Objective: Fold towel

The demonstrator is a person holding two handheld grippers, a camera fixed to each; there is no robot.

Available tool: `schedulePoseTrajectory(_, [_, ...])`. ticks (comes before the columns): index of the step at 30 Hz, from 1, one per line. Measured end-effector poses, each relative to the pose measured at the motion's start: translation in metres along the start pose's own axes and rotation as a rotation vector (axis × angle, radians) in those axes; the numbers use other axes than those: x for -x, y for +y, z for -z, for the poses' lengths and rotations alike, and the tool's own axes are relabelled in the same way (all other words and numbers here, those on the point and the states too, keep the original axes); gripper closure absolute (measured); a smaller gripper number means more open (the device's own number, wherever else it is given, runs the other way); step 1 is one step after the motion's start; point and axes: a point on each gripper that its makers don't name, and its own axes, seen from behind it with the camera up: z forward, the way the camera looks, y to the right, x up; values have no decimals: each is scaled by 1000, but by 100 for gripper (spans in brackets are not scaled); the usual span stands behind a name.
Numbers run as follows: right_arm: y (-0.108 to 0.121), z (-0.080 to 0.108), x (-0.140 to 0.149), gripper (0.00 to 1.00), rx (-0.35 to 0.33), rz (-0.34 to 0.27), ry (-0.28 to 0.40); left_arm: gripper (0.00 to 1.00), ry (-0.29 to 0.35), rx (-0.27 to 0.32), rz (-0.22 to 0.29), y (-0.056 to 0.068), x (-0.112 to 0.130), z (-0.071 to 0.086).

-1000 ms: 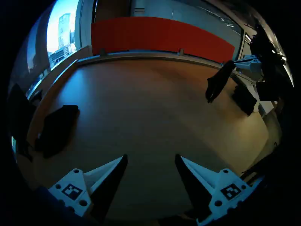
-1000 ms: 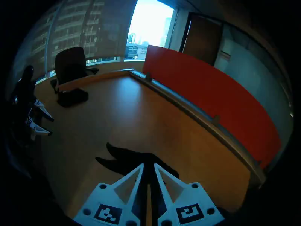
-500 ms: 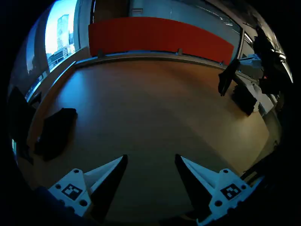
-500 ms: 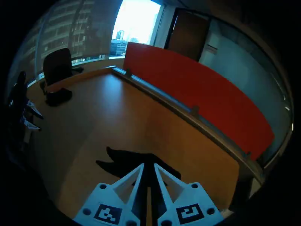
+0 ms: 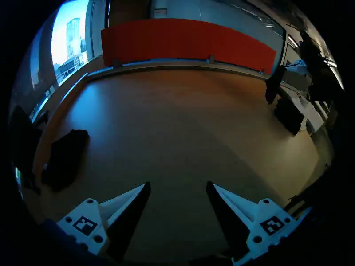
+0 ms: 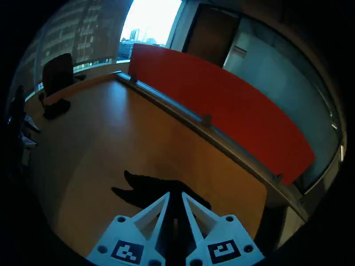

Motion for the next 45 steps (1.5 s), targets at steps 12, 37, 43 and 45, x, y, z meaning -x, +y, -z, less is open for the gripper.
schedulePoseTrajectory(12, [67, 5, 21, 97, 51, -30, -38, 7, -14, -5, -13, 14, -9, -8])
schedulePoseTrajectory(37, [98, 50, 86, 97, 81, -87, -95, 7, -21, 27, -47, 41, -20, -16])
schedulePoseTrajectory(43, [98, 61, 106, 97, 78, -107, -116, 7, -23, 31, -47, 43, -18, -14])
schedulePoseTrajectory(45, [97, 63, 112, 97, 77, -111, -122, 7, -24, 31, -46, 43, -17, -14])
